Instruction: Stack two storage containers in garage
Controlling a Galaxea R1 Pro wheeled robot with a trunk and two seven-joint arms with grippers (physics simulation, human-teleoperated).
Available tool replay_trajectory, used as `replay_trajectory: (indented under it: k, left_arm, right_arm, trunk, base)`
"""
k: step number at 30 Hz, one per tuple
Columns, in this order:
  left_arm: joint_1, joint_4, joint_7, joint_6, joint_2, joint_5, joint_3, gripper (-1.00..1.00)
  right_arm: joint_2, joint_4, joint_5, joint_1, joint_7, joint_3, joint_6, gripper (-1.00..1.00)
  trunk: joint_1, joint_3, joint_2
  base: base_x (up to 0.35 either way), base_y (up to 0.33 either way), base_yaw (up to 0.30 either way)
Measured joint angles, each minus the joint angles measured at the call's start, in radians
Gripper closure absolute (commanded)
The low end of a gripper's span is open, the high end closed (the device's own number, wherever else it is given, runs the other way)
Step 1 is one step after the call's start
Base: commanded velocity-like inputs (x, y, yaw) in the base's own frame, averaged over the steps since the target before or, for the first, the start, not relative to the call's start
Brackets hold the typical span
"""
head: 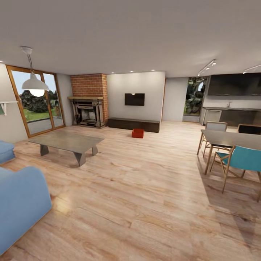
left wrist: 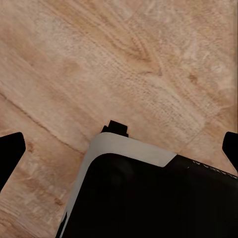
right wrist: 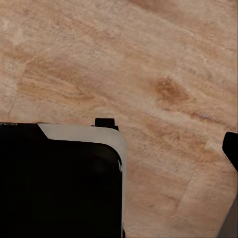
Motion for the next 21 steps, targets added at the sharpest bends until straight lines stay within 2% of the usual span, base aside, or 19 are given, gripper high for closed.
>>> replay_trajectory:
  k: [21]
  left_arm:
    - [0.0, 0.0, 0.0, 0.001, 0.0, 0.002, 0.0, -1.0]
  right_arm:
    - [0.0, 0.0, 0.0, 0.0, 0.0, 0.0, 0.0, -1.0]
  trunk:
    - [0.0, 0.0, 0.0]
  base:
    - [0.322, 0.0, 0.0]
